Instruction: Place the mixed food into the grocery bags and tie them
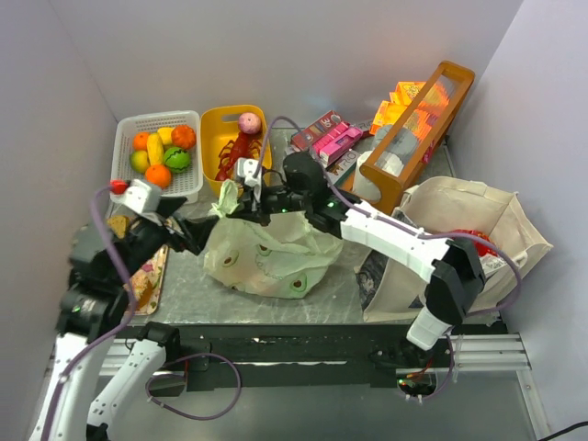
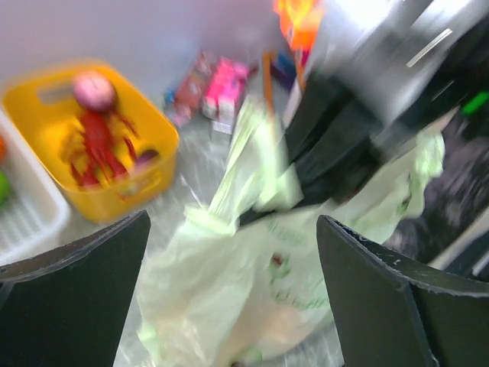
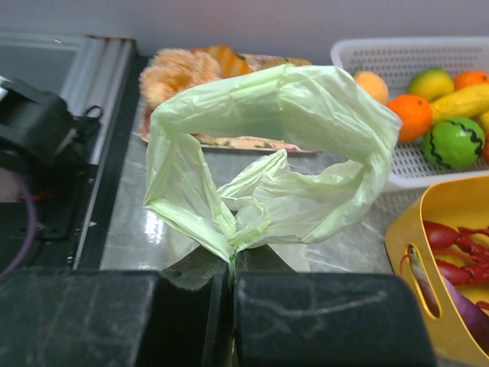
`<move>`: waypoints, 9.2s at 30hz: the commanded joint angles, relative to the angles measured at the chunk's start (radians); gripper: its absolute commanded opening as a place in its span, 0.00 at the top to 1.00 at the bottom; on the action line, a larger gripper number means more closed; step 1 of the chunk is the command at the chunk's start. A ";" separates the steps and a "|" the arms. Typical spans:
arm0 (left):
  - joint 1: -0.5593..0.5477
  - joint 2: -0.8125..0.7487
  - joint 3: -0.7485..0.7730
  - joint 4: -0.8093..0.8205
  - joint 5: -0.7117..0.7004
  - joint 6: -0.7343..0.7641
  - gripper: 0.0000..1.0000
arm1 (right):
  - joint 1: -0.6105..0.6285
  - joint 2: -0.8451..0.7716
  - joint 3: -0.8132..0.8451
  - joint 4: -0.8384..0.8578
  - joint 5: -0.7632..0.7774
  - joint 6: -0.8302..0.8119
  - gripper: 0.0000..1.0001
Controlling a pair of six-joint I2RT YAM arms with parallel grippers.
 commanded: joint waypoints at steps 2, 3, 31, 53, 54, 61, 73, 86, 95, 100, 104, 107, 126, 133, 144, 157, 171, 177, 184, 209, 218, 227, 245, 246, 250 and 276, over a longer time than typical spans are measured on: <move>-0.002 -0.009 -0.201 0.259 0.107 -0.059 0.04 | -0.048 -0.116 0.000 0.000 -0.191 0.063 1.00; -0.002 -0.008 -0.225 0.300 0.134 -0.087 0.04 | -0.054 -0.116 0.014 -0.019 -0.208 0.056 1.00; -0.002 0.182 -0.399 0.785 0.454 -0.293 0.32 | -0.060 -0.159 -0.040 -0.181 -0.274 -0.010 1.00; -0.003 0.179 -0.407 0.666 0.299 -0.322 0.98 | -0.060 -0.390 -0.117 -0.238 0.005 -0.016 0.01; -0.003 0.178 -0.407 0.661 0.279 -0.320 0.98 | -0.062 -0.407 -0.121 -0.246 0.021 -0.019 0.01; -0.003 0.152 -0.393 0.598 0.190 -0.302 0.98 | -0.062 -0.579 -0.196 -0.269 0.255 0.010 0.00; -0.002 0.129 -0.390 0.565 0.159 -0.283 0.98 | -0.169 -0.552 -0.331 -0.166 0.378 -0.019 0.01; -0.002 0.135 -0.371 0.526 0.144 -0.262 0.98 | -0.197 -0.549 -0.393 -0.158 0.197 0.043 0.00; -0.003 0.130 -0.362 0.500 0.142 -0.250 0.98 | -0.332 -0.584 -0.423 -0.138 -0.099 0.096 0.01; -0.003 0.133 -0.364 0.502 0.149 -0.250 0.98 | -0.337 -0.560 -0.400 -0.180 -0.134 0.086 0.00; -0.002 0.136 -0.362 0.500 0.147 -0.248 0.98 | -0.337 -0.569 -0.408 -0.192 -0.095 0.080 0.01; -0.003 0.139 -0.359 0.500 0.145 -0.248 0.98 | -0.332 -0.598 -0.448 -0.175 -0.047 0.076 0.00; -0.002 0.142 -0.356 0.489 0.124 -0.262 0.98 | -0.159 -0.552 -0.489 -0.152 0.346 -0.021 0.32; -0.002 0.123 -0.338 0.425 0.089 -0.253 0.87 | -0.157 -0.552 -0.479 -0.140 0.435 0.033 0.88; 0.015 0.017 -0.252 0.111 -0.088 -0.155 0.02 | -0.255 -0.553 -0.472 -0.106 0.309 0.093 1.00; 0.020 -0.192 -0.218 -0.014 0.019 -0.083 0.01 | -0.370 -0.417 -0.339 -0.079 0.182 0.102 1.00; 0.021 0.049 -0.210 0.136 0.191 0.129 0.01 | -0.439 -0.325 -0.259 -0.045 0.010 0.103 1.00; 0.021 0.099 -0.259 0.242 0.185 0.112 0.01 | -0.445 -0.319 -0.253 -0.051 -0.013 0.099 1.00; 0.021 0.148 -0.304 0.348 0.256 0.053 0.01 | -0.444 -0.329 -0.262 -0.042 -0.030 0.112 1.00; 0.020 0.283 -0.440 0.755 0.267 -0.360 0.98 | -0.433 -0.589 -0.560 0.266 -0.231 0.257 1.00; 0.013 0.480 -0.338 0.752 0.343 -0.388 0.98 | -0.328 -0.526 -0.509 0.162 -0.311 0.084 1.00; -0.052 0.576 -0.239 0.639 0.428 -0.276 0.98 | -0.234 -0.392 -0.350 -0.029 -0.283 -0.016 1.00; -0.120 0.551 -0.278 0.600 0.408 -0.188 0.53 | -0.229 -0.161 -0.135 -0.226 -0.245 -0.007 1.00; -0.120 0.541 -0.288 0.594 0.397 -0.185 0.48 | -0.241 -0.155 -0.133 -0.220 -0.249 0.002 1.00; -0.120 0.480 -0.319 0.578 0.356 -0.184 0.31 | -0.263 -0.144 -0.124 -0.201 -0.272 0.040 1.00; -0.161 0.288 -0.396 0.515 0.133 -0.213 0.04 | -0.258 -0.004 0.060 -0.296 -0.219 0.201 1.00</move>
